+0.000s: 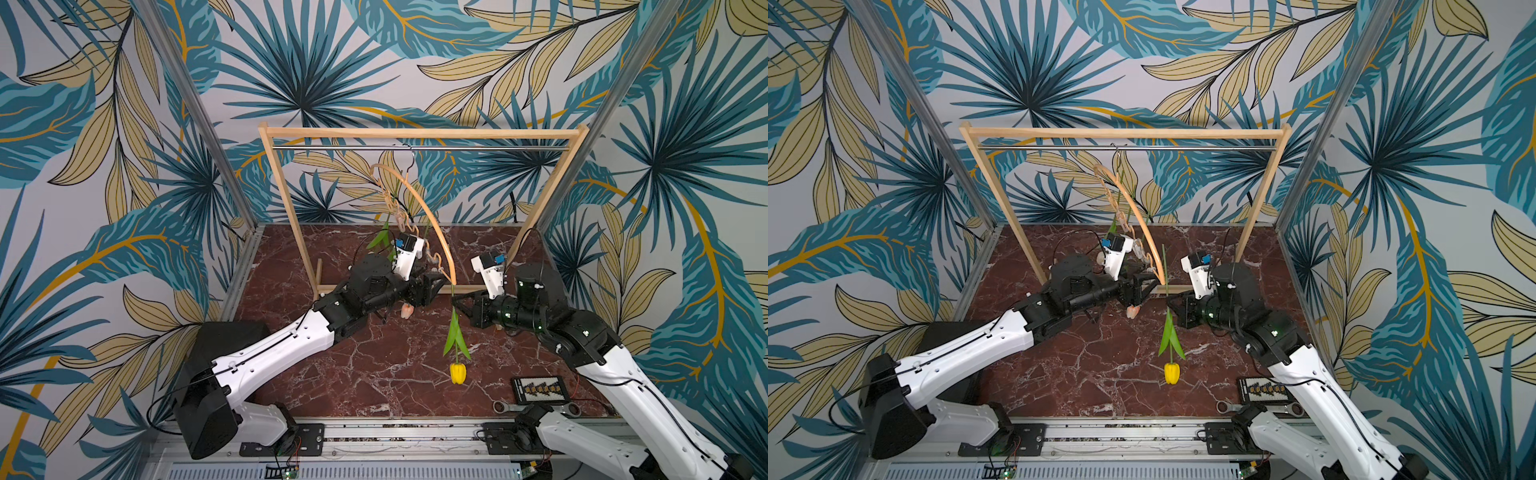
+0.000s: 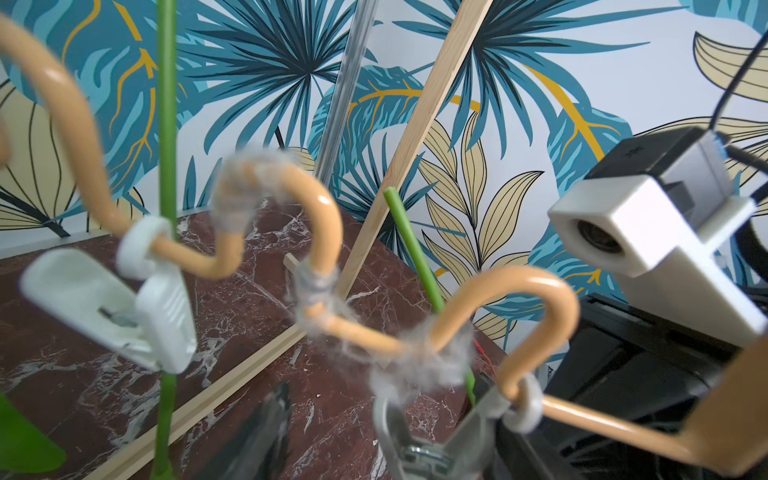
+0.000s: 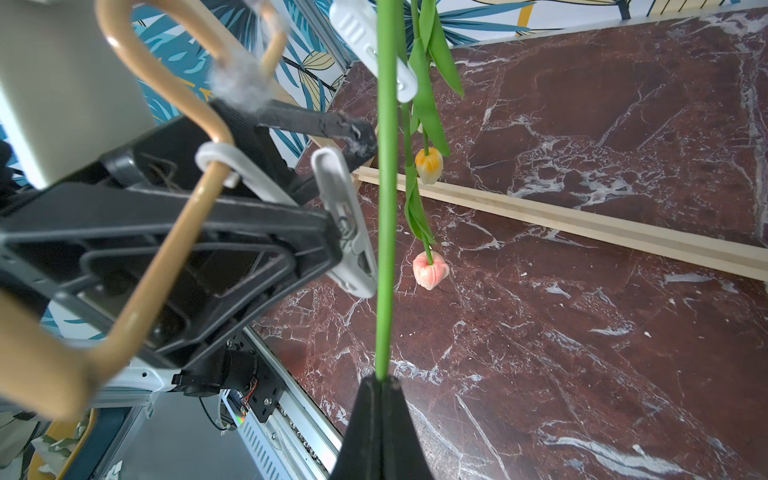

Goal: Dry the flowers on a clothes hanger
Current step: Open the clamp at the hanger.

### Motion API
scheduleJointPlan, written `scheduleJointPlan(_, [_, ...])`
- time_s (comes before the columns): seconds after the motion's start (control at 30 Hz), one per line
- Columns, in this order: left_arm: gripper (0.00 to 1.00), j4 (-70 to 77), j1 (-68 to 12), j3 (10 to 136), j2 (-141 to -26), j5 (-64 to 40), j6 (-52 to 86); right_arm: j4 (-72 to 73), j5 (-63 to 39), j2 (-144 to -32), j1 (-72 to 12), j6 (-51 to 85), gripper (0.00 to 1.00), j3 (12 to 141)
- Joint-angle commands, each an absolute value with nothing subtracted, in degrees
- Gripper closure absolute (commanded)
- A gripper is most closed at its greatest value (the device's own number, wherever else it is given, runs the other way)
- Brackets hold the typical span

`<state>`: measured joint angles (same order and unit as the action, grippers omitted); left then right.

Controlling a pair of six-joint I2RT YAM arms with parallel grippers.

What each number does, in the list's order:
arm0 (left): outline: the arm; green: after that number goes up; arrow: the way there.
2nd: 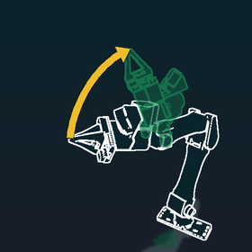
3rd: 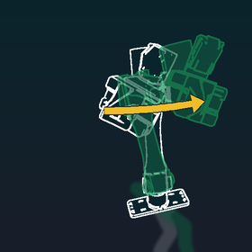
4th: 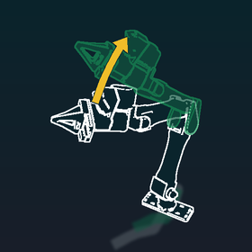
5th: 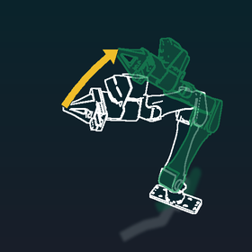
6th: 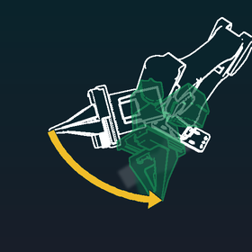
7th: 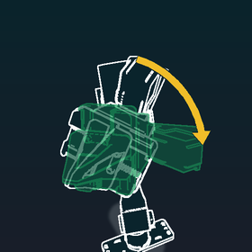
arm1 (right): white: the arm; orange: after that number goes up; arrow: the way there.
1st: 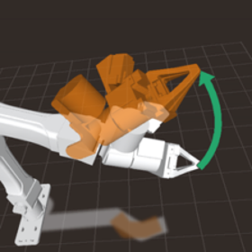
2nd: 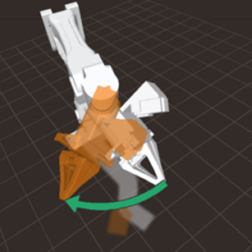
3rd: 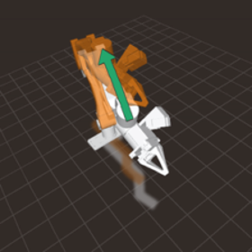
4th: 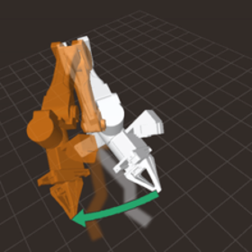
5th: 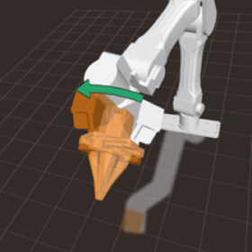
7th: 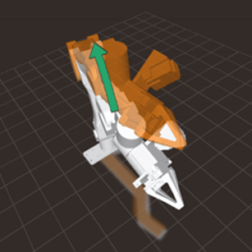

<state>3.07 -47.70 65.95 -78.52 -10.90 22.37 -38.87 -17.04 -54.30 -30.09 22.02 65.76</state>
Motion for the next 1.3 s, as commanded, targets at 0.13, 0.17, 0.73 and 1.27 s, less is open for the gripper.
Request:
scheduleJointPlan(0.13, [0.38,3.1,-47.9,68.3,-78.2,-10.9,21.6,-37.7,-18.4,-53.9,-30.0,21.3,1.00,64.7])
scheduleJointPlan(0.17, [0.39,3.2,-47.9,68.3,-78.2,-11.1,21.7,-37.8,-18.4,-53.9,-30.0,21.3,1.00,64.7])
scheduleJointPlan(0.73, [0.49,3.4,-47.9,67.7,-76.5,-11.1,22.6,-37.9,-17.8,-54.2,-30.0,21.3,1.00,64.2])
scheduleJointPlan(1.27, [0.62,5.5,-47.9,67.1,-77.9,-12.9,24.8,-34.7,-15.7,-52.7,-30.0,23.7,1.00,59.2])
